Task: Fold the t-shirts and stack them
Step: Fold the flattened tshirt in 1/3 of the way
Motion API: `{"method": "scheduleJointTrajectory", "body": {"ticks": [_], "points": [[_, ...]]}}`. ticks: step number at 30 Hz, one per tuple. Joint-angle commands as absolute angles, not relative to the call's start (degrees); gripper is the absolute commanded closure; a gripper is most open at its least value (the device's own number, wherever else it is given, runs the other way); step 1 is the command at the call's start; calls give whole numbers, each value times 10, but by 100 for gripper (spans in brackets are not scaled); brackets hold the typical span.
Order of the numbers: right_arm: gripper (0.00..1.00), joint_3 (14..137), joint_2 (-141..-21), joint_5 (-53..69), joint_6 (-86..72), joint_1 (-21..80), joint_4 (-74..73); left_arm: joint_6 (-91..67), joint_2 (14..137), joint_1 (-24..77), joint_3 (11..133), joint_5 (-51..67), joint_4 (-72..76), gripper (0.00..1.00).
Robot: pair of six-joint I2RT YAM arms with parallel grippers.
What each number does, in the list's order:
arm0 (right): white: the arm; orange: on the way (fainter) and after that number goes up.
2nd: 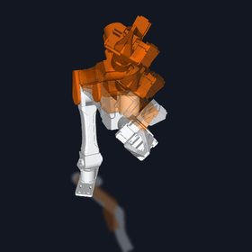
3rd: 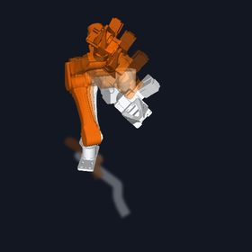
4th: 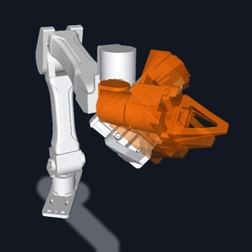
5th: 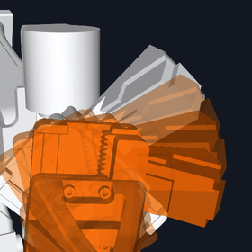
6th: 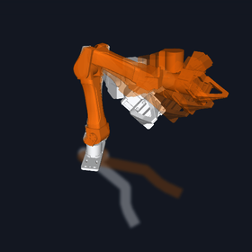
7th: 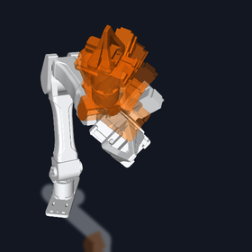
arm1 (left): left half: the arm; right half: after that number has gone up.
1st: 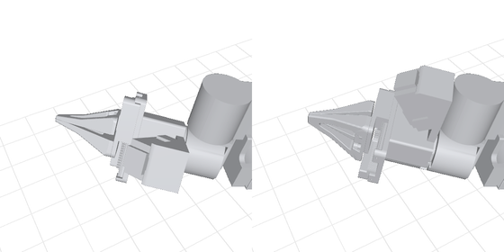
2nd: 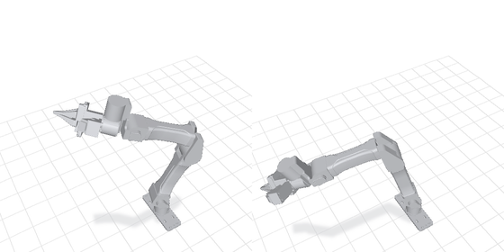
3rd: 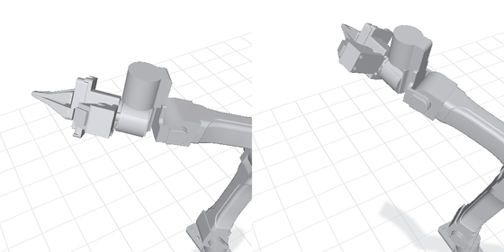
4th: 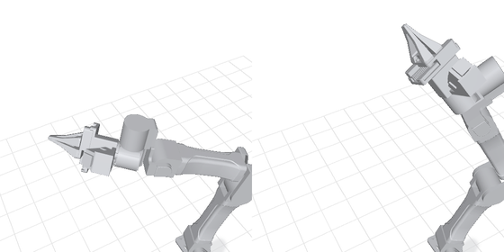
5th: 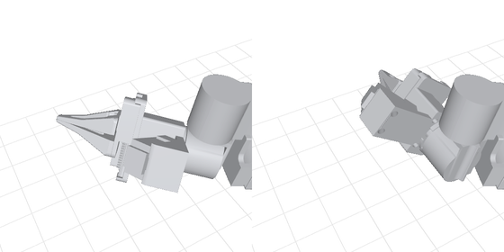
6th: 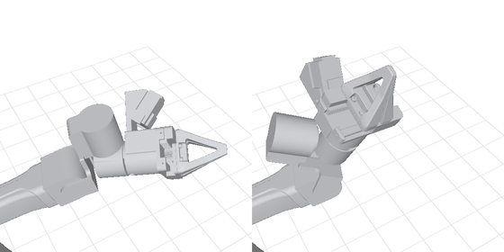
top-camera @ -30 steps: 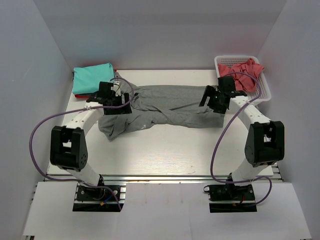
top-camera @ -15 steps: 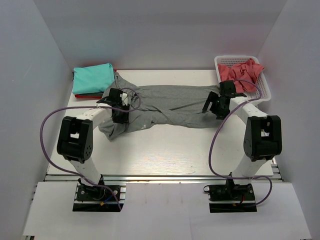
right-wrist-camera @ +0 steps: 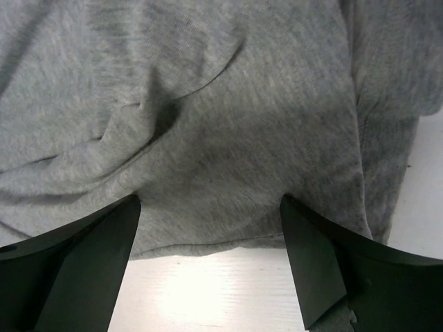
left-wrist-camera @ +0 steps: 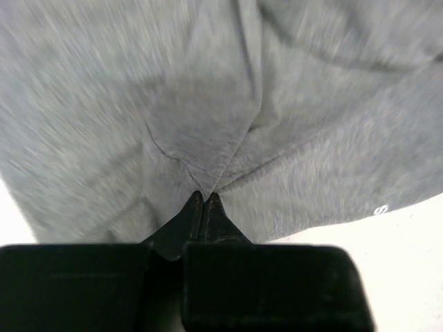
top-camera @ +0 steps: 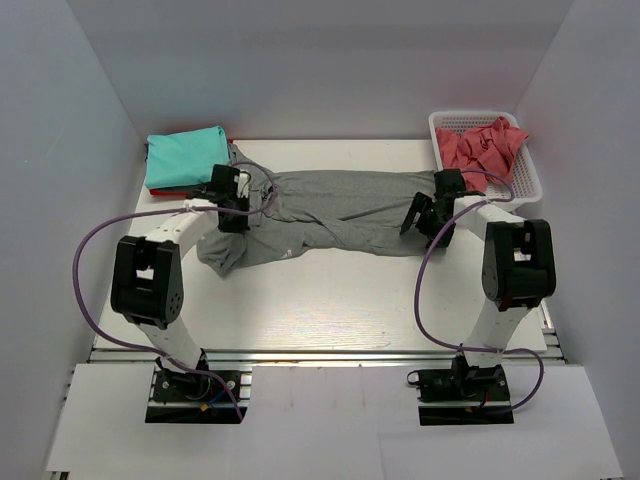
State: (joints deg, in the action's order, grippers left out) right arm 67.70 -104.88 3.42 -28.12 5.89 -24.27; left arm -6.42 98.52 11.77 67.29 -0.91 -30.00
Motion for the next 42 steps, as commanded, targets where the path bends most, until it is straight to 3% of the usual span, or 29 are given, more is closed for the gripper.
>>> {"method": "scheduleJointTrajectory", "body": {"ticks": [1, 6, 11, 12, 14, 17, 18, 22, 24, 29, 32, 36, 42], "points": [[13, 681, -1060, 26, -290, 54, -248, -25, 979, 112, 732, -11, -297, 100], [16, 698, -1078, 6, -294, 47, -282, 42, 999, 85, 758, 3, -308, 95], [17, 710, -1092, 8, -298, 33, -294, 76, 1011, 55, 777, 18, -296, 72], [17, 709, -1094, 10, -295, 33, -294, 76, 1018, 55, 787, 25, -304, 66], [17, 714, -1096, 15, -295, 33, -294, 76, 1024, 42, 795, 13, -314, 39], [17, 715, -1097, 15, -291, 31, -295, 60, 1034, 35, 809, 8, -341, 13], [18, 719, -1097, 17, -290, 30, -294, 54, 1034, 29, 816, 16, -350, 10], [18, 724, -1095, 22, -283, 32, -294, 33, 1006, 29, 793, 56, -350, 8], [18, 723, -1094, 25, -283, 30, -294, 18, 971, 29, 759, 93, -330, 1], [18, 718, -1091, 25, -280, 31, -291, -3, 927, 45, 681, 204, -280, 1], [18, 718, -1089, 30, -279, 30, -290, -16, 920, 50, 653, 173, -286, 1], [18, 714, -1086, 33, -277, 32, -289, -21, 919, 50, 634, 101, -315, 20], [18, 718, -1087, 37, -277, 31, -294, -10, 889, 67, 607, 49, -308, 25]]}}
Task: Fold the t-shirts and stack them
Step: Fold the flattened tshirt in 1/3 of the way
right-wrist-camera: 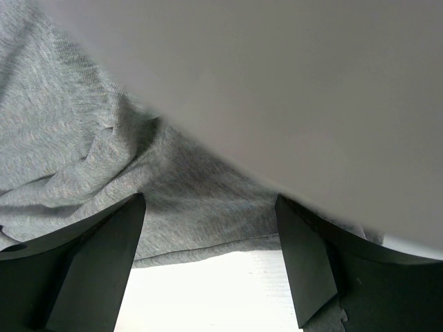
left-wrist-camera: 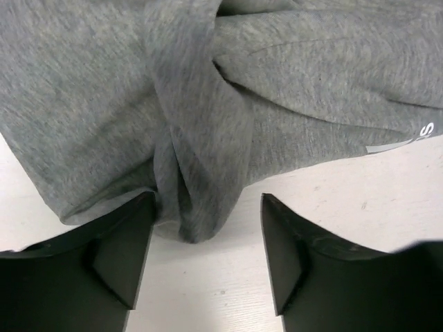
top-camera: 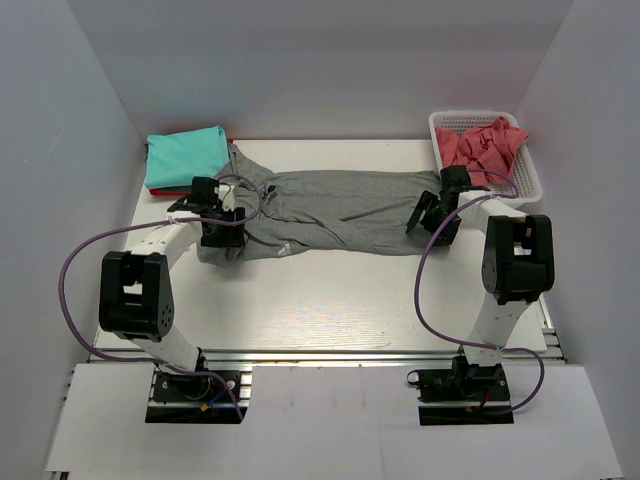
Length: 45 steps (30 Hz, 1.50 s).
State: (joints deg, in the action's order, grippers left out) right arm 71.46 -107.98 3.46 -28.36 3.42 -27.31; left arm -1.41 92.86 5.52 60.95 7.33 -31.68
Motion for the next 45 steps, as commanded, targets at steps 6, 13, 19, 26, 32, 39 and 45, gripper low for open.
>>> {"method": "scheduleJointTrajectory", "body": {"ticks": [6, 13, 19, 26, 32, 39, 45], "points": [[18, 719, -1089, 33, -277, 29, -294, -10, 928, 72, 607, 43, -314, 45], [18, 719, -1094, 36, -279, 29, -294, 7, 941, 78, 613, 64, -303, 52], [20, 717, -1093, 40, -278, 29, -294, 7, 952, 78, 619, 81, -303, 34], [20, 715, -1094, 47, -279, 28, -290, 12, 984, 83, 651, 47, -321, 42], [20, 715, -1090, 43, -277, 31, -290, -1, 983, 97, 651, -3, -334, 73], [21, 706, -1092, 37, -282, 29, -291, -12, 931, 81, 651, -2, -314, 100], [21, 708, -1091, 13, -282, 28, -296, 8, 965, 65, 686, -46, -308, 100]]}}
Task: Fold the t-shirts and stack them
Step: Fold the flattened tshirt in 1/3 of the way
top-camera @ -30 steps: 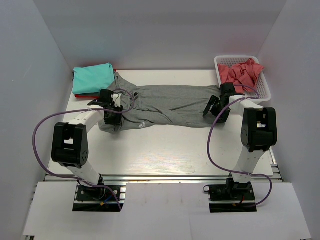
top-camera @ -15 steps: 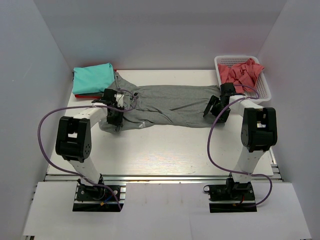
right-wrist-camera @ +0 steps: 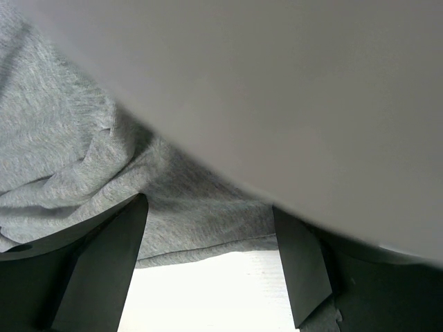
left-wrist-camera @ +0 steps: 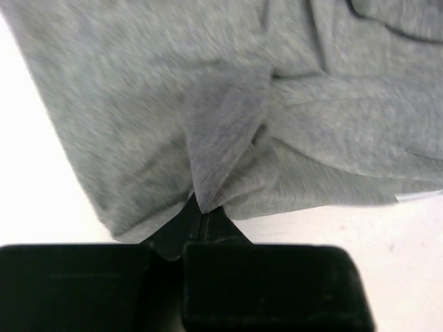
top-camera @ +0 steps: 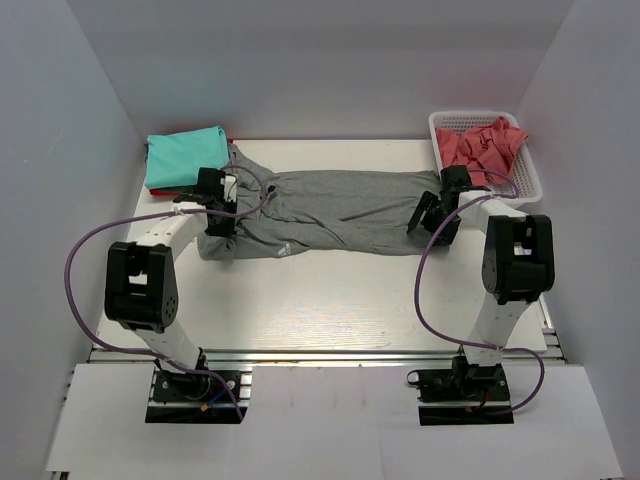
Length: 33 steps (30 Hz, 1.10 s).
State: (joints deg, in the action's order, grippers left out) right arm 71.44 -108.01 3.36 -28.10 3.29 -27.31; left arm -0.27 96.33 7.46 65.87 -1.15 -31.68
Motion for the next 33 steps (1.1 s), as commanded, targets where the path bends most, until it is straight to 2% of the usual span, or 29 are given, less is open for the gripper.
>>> {"method": "scheduleJointTrajectory", "body": {"ticks": [1, 6, 7, 11, 16, 17, 18, 19, 21, 22, 24, 25, 28, 33], "points": [[21, 711, -1092, 11, -281, 27, -301, 18, 965, 57, 693, -51, -308, 100], [22, 715, -1102, 7, -283, 25, -305, 70, 954, 27, 686, -83, -290, 66], [22, 719, -1103, 4, -283, 26, -307, 83, 961, 18, 695, -89, -290, 62], [22, 719, -1103, 3, -282, 25, -309, 107, 1007, -11, 727, -101, -284, 50], [22, 721, -1100, 3, -279, 23, -310, 107, 1076, -44, 823, -76, -334, 52], [22, 721, -1100, 3, -273, 23, -310, 107, 1076, -51, 833, -76, -341, 43], [22, 720, -1098, 2, -273, 24, -310, 107, 1076, -56, 853, -76, -341, 28], [22, 720, -1096, 3, -272, 23, -309, 107, 1076, -56, 865, -66, -358, 24], [22, 718, -1092, 3, -272, 24, -309, 102, 1067, -56, 884, -21, -367, 24], [22, 716, -1090, 3, -270, 24, -307, 102, 1056, -56, 884, 2, -367, 15], [22, 715, -1087, 5, -268, 25, -305, 89, 1008, -56, 846, 80, -352, 10], [22, 713, -1086, 5, -268, 24, -305, 89, 990, -48, 827, 105, -333, 2], [22, 708, -1086, 9, -269, 25, -303, 51, 932, -40, 747, 191, -310, 0], [22, 709, -1087, 18, -265, 24, -300, -4, 906, -20, 649, 162, -310, 0]]}}
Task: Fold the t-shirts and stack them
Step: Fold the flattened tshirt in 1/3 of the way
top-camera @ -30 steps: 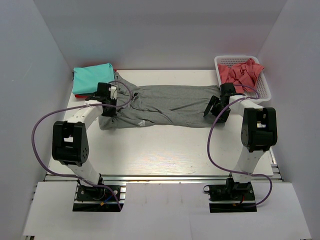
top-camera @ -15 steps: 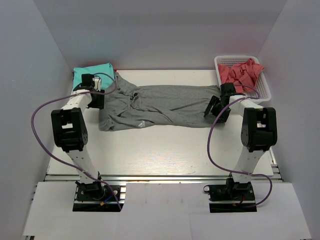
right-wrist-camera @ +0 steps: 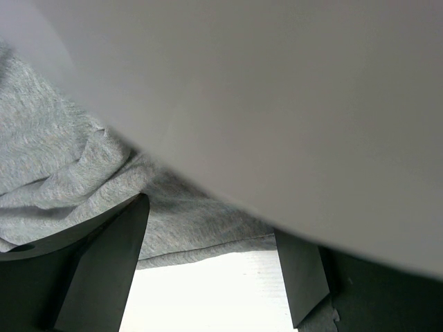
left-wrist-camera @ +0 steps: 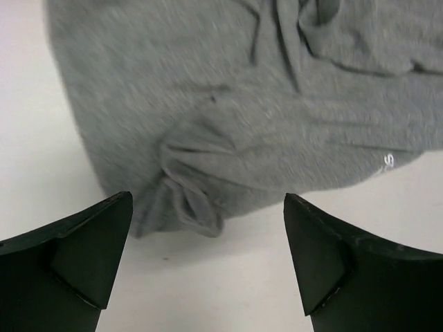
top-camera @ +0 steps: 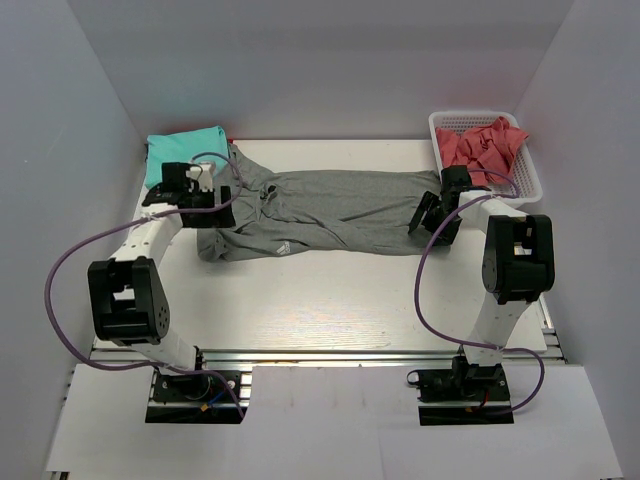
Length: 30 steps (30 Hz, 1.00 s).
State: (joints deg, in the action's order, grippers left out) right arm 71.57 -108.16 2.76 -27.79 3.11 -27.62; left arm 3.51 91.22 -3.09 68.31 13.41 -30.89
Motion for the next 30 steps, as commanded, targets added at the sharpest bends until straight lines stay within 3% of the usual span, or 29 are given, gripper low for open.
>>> {"method": "scheduleJointTrajectory", "body": {"ticks": [1, 8, 11, 12, 17, 18, 24, 30], "points": [[22, 710, -1088, 18, -263, 24, -301, -11, 906, -14, 641, 162, -310, 0], [22, 712, -1085, 23, -261, 24, -300, -19, 893, -2, 607, 106, -303, 18], [22, 708, -1087, 27, -261, 24, -301, -14, 927, -2, 613, 106, -303, 33], [22, 708, -1086, 26, -261, 23, -301, -14, 938, -2, 618, 98, -303, 47], [22, 708, -1086, 23, -263, 24, -301, -8, 963, -14, 623, 63, -308, 83], [22, 711, -1089, 22, -261, 23, -303, -8, 963, -14, 628, 40, -315, 99], [22, 714, -1090, 19, -261, 24, -307, -26, 915, -14, 655, -74, -351, 100], [22, 712, -1089, 17, -259, 22, -309, -32, 870, -14, 648, -109, -358, 100]]}}
